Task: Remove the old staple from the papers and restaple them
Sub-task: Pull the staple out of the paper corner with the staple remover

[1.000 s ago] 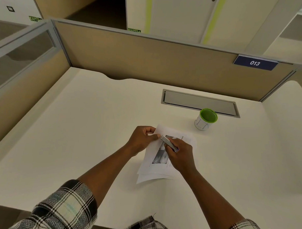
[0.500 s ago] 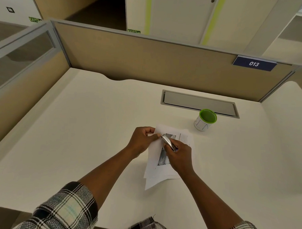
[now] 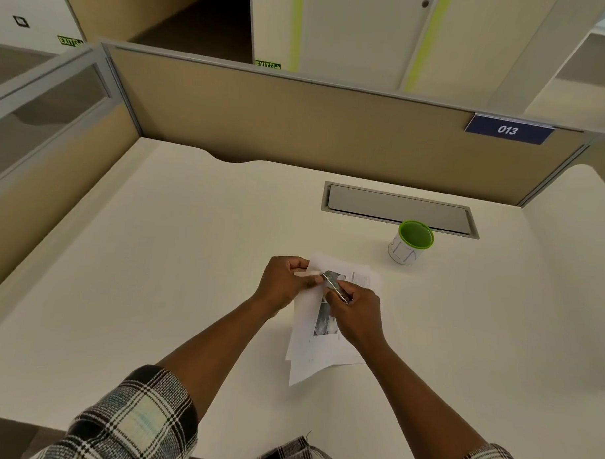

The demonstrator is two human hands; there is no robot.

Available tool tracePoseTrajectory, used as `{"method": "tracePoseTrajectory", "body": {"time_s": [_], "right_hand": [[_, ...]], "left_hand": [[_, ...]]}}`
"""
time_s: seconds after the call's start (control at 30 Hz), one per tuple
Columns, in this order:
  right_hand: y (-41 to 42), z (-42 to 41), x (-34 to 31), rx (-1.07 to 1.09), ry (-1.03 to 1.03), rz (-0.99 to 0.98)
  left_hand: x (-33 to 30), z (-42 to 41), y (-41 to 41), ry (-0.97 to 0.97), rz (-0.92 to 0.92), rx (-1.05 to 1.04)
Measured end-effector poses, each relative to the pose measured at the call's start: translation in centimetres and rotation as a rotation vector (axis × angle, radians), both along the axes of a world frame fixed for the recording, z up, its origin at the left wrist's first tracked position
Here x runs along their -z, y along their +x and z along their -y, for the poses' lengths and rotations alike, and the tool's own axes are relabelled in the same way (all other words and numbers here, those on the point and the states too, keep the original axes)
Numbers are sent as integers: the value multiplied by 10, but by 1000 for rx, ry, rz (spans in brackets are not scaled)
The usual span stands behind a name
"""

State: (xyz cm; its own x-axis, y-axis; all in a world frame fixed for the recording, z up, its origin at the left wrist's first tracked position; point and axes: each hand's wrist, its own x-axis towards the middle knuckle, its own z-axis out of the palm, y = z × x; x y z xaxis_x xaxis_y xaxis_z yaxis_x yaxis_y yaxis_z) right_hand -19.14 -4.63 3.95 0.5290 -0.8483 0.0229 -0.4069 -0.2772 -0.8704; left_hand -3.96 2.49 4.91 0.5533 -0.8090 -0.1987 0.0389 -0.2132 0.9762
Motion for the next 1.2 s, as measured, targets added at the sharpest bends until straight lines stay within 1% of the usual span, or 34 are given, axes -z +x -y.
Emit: {"method": "tracePoseTrajectory", "body": {"time_s": [0.17, 0.37, 0.7, 0.9, 0.97, 1.1, 1.2], "right_hand": [[3, -3, 1, 18, 18, -20], [4, -6, 2, 44, 46, -26], [5, -6, 4, 62, 34, -23], [4, -6, 6, 64, 45, 16], [4, -4, 6, 47, -3, 11], [7, -3, 1, 12, -94, -15], [9, -4, 0, 43, -47, -13]], "left_hand": [[0, 1, 0, 27, 32, -42], [-1, 2, -3, 54, 15, -83], [-1, 7, -3, 148, 16, -142], [-2, 8, -4, 181, 97, -105], [-1, 6, -4, 181, 114, -84], [0, 4, -2, 167, 97, -121], [-1, 4, 1, 156, 99, -114]]}}
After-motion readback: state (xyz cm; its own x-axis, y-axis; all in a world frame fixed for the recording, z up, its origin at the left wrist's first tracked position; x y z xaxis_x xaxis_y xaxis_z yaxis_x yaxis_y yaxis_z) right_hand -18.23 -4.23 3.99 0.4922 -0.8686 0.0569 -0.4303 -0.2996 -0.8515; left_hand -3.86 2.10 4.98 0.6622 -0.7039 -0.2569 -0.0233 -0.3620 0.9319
